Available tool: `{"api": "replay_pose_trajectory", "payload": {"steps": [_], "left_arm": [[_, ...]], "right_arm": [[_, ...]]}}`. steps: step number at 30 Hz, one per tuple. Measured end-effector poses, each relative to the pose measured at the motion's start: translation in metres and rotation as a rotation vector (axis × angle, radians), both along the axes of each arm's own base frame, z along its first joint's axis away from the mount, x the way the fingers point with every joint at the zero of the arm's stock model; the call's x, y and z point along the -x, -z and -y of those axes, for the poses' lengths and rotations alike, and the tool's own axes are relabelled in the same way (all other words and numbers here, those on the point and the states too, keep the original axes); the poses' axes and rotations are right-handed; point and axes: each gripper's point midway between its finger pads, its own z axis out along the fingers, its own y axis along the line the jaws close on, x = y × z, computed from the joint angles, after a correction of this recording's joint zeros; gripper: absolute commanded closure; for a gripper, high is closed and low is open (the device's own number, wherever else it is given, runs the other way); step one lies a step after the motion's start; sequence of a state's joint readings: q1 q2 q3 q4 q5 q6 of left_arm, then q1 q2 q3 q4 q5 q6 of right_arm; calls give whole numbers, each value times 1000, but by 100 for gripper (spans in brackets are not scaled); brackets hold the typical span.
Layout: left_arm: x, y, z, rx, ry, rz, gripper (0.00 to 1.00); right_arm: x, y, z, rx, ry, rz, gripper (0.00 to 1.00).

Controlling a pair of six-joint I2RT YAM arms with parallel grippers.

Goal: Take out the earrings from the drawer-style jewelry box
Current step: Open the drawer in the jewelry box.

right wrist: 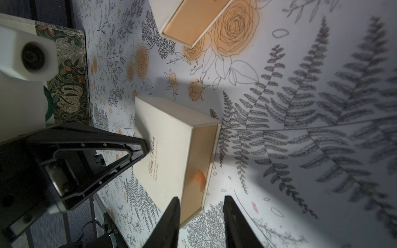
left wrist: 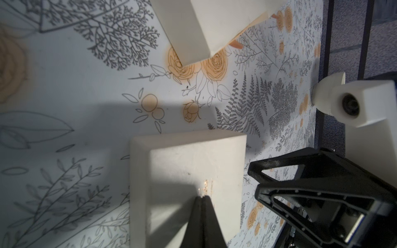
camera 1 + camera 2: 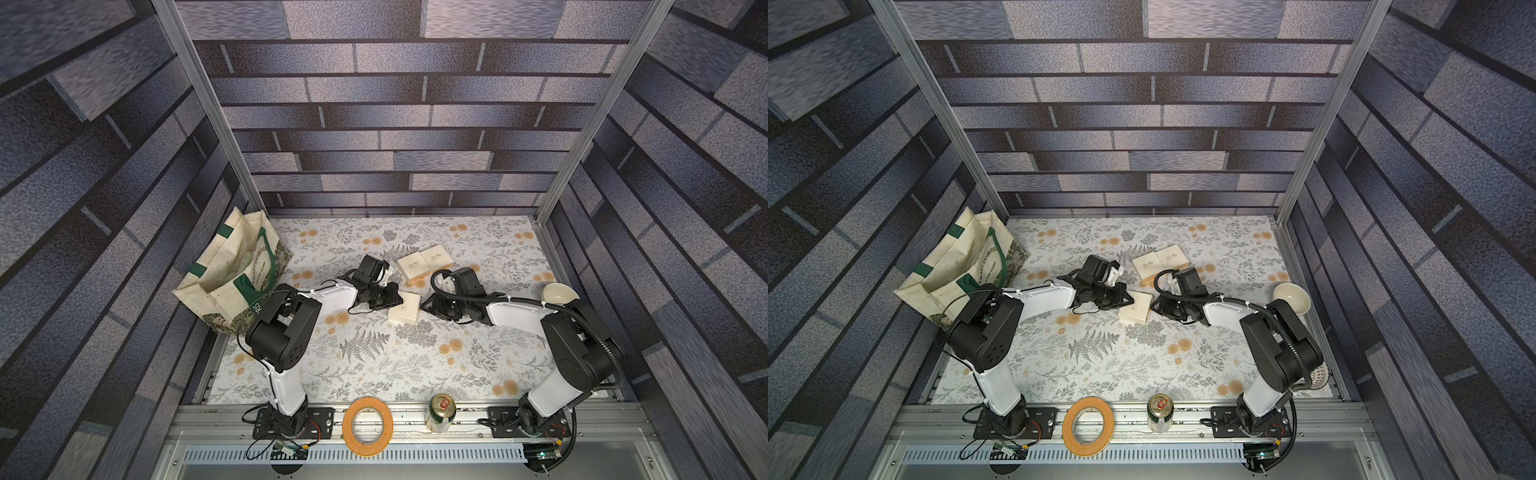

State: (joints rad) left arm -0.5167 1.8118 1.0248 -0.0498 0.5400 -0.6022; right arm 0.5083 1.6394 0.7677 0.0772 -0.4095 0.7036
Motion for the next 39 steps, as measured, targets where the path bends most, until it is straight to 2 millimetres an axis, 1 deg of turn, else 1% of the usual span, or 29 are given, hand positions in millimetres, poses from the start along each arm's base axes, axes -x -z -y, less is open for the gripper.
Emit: {"api": "replay_pose_trajectory", "payload": {"steps": [5, 10, 17, 31, 39], "left_arm": [[0, 1, 1, 3, 4, -5, 100], [-1, 1, 1, 3, 4, -5, 100], [0, 1, 1, 2, 4, -6, 100], [0, 1, 1, 0, 4, -10, 100], [0, 1, 1, 0, 4, -10, 100]], "right_arm": [[-3, 3, -2, -9, 8, -7, 72], [-5, 4, -5, -20, 7, -8, 76], [-5, 9, -8, -27, -1, -19, 77], [-6, 13, -11, -46, -1, -33, 79], [-8, 15, -14, -60, 2, -37, 82]]}}
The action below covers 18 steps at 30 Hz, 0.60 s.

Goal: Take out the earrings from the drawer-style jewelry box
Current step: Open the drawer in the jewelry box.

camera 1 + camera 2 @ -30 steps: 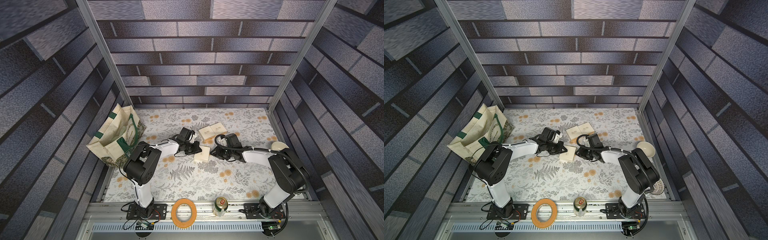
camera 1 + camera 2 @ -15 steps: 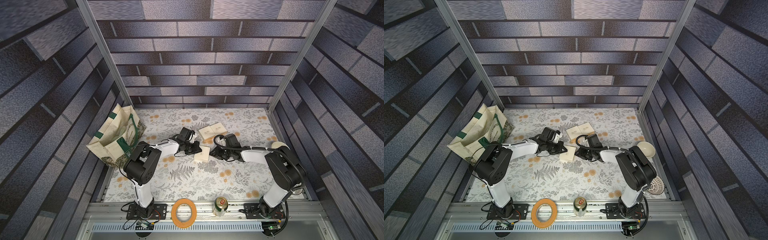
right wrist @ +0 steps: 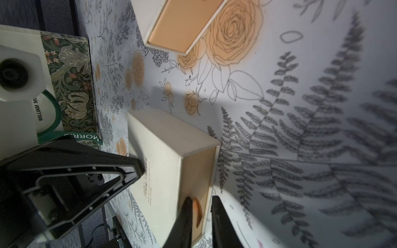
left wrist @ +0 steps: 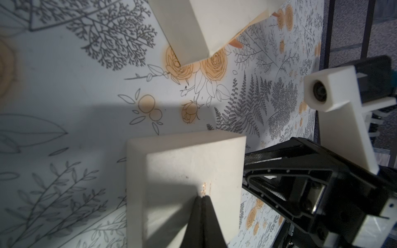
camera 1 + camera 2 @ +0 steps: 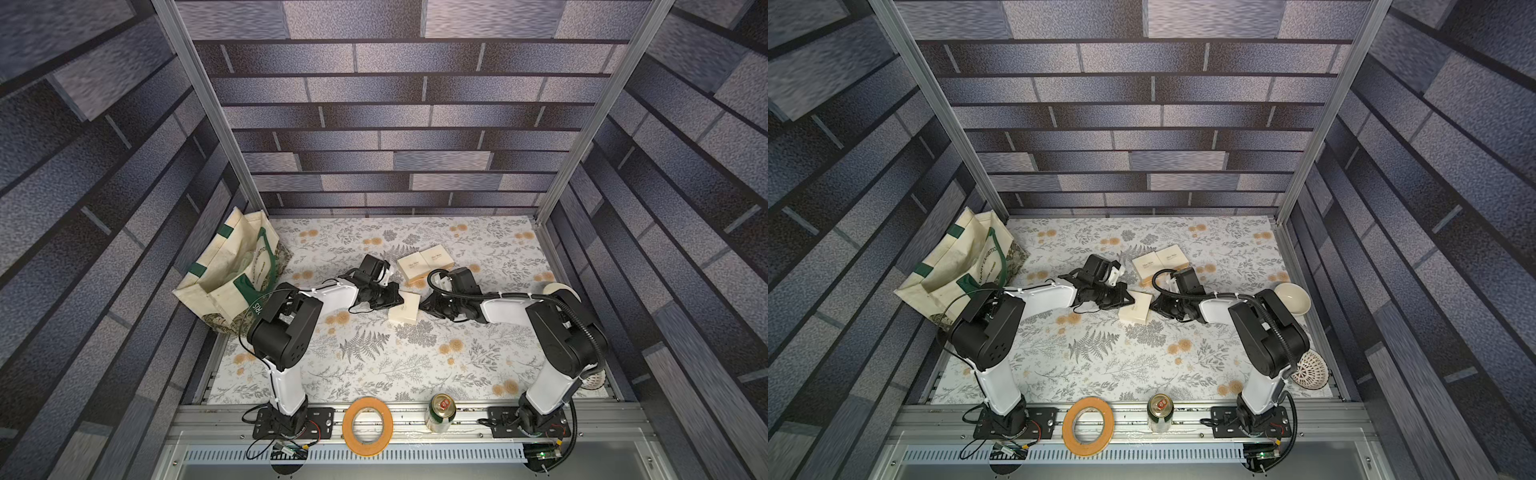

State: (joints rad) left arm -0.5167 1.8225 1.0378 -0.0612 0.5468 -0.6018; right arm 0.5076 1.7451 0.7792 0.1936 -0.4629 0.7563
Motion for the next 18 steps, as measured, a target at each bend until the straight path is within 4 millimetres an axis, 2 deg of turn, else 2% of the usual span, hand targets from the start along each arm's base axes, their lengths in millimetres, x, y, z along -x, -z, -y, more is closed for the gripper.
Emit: {"api": "replay_pose_trajectory", "payload": {"steps": [18], "left_arm": [[0, 0, 0, 0, 0, 0, 100]], "right_arm": [[-1, 0, -1, -19, 5, -6, 84]]}}
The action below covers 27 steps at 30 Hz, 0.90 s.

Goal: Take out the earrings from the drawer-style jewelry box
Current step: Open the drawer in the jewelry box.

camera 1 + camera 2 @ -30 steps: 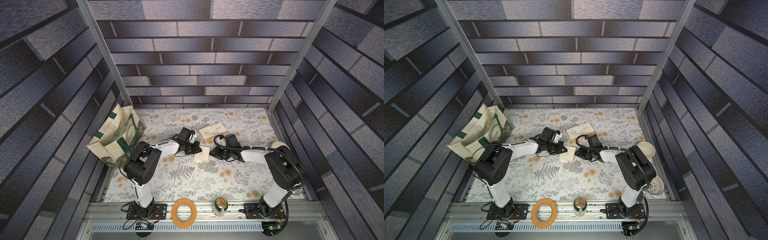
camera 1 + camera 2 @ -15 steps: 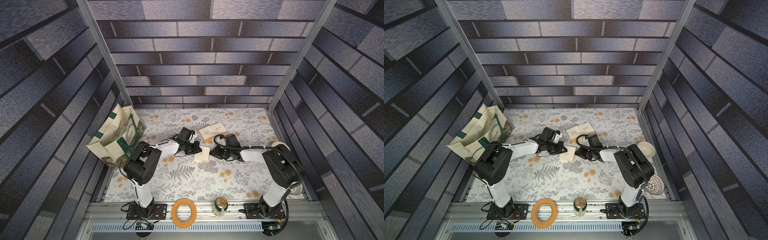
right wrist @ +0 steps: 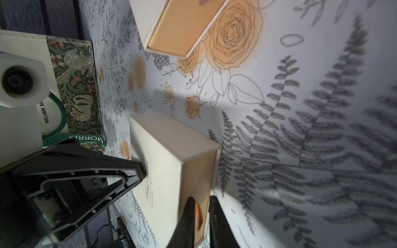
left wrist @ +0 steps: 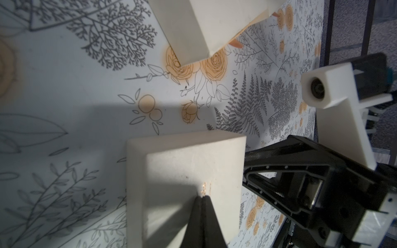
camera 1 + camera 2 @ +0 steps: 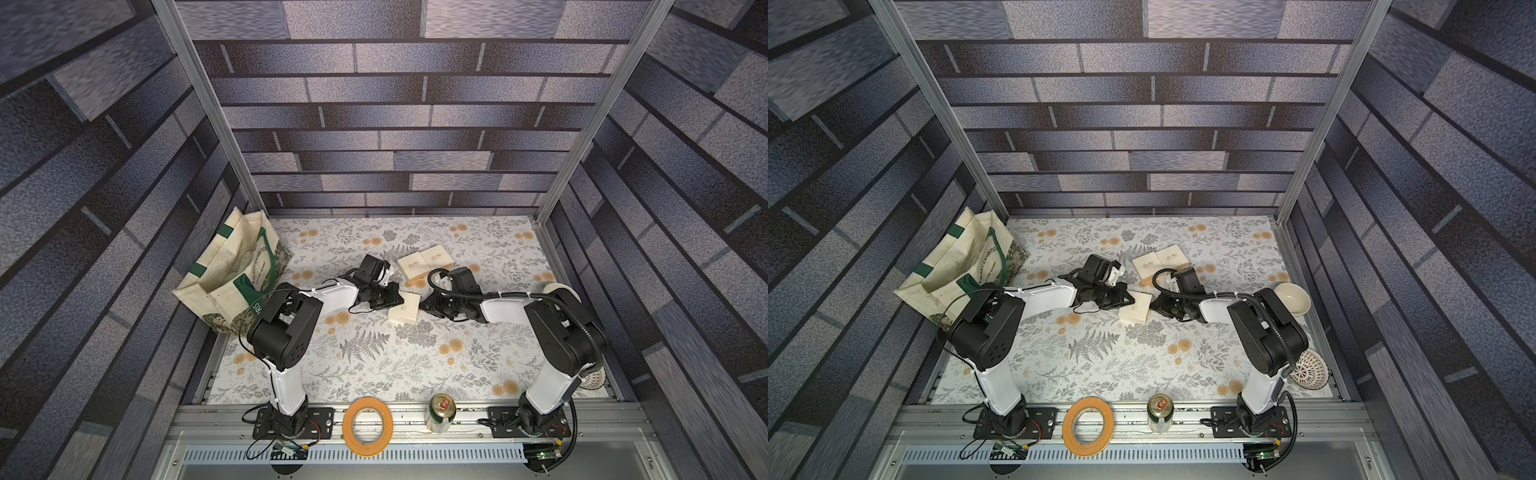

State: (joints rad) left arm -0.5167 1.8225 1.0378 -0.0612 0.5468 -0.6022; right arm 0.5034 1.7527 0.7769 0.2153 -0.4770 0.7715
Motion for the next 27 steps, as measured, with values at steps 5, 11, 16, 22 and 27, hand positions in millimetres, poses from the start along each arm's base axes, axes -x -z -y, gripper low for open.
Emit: {"api": "replay_pose_trajectory", "payload": {"steps": [5, 11, 16, 22, 27], "left_arm": [[0, 0, 0, 0, 0, 0, 100], [0, 0, 0, 0, 0, 0, 100], [0, 0, 0, 0, 0, -1, 100], [0, 0, 0, 0, 0, -1, 100], [0, 0, 0, 0, 0, -1, 100]], "right_arm": [[0, 0, 0, -3, 3, -5, 84], [0, 1, -1, -7, 2, -2, 84], [-1, 2, -1, -8, 2, -5, 84], [-1, 4, -1, -8, 2, -8, 84], [-1, 5, -1, -12, 5, -13, 87]]}}
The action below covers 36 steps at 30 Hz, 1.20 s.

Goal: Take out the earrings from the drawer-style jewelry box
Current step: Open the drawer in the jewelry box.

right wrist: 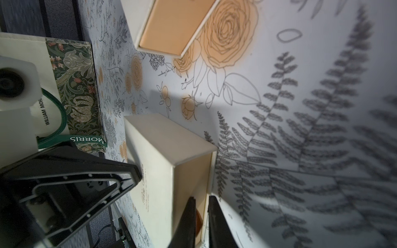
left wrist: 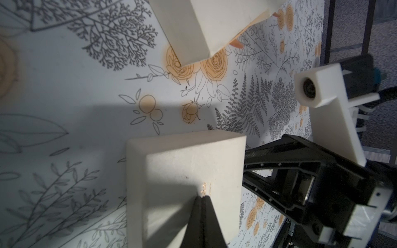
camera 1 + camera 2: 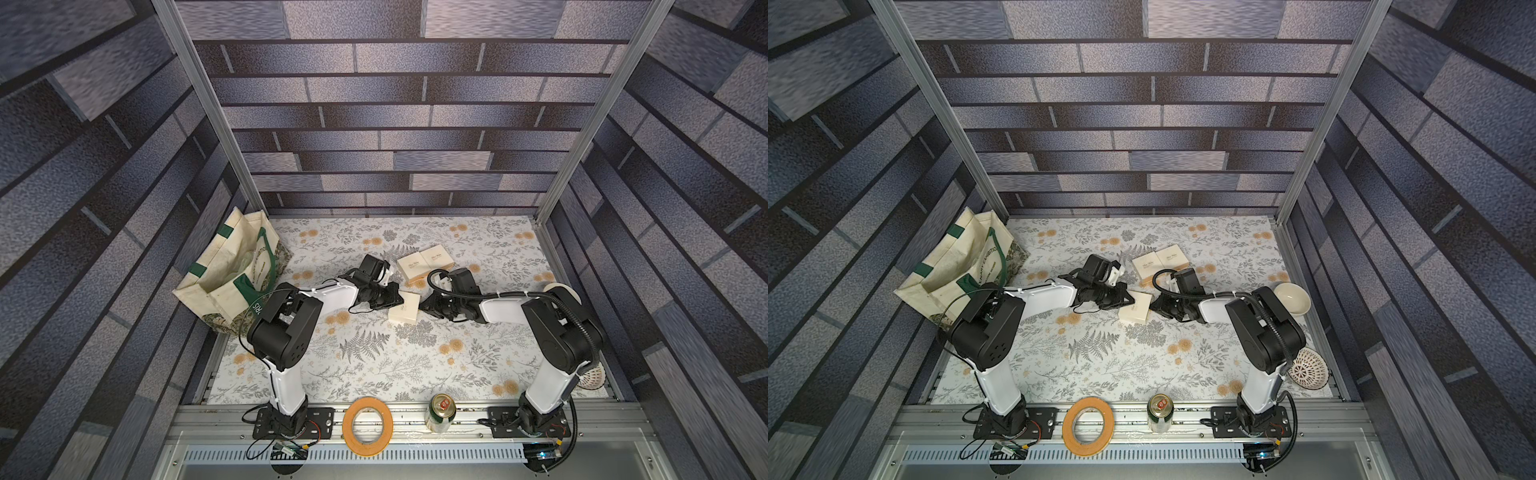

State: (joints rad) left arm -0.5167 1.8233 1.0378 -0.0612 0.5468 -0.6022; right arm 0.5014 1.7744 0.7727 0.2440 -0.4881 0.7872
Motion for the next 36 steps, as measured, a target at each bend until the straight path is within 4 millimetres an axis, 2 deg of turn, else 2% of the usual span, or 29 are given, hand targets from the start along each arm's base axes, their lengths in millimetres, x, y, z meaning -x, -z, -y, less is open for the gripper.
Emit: {"api": "replay_pose_trajectory", "payload": {"steps": [6, 10, 26, 36], "left_arm": [[0, 0, 0, 0, 0, 0, 100], [0, 0, 0, 0, 0, 0, 100], [-1, 1, -2, 4, -12, -5, 100], [-2, 1, -2, 14, -17, -4, 100]], "right_arm": [[0, -1, -1, -8, -3, 1, 91], [0, -2, -2, -17, -1, -1, 100], [1, -1, 5, 11, 17, 27, 100], [6, -3, 21, 38, 44, 37, 100]]}}
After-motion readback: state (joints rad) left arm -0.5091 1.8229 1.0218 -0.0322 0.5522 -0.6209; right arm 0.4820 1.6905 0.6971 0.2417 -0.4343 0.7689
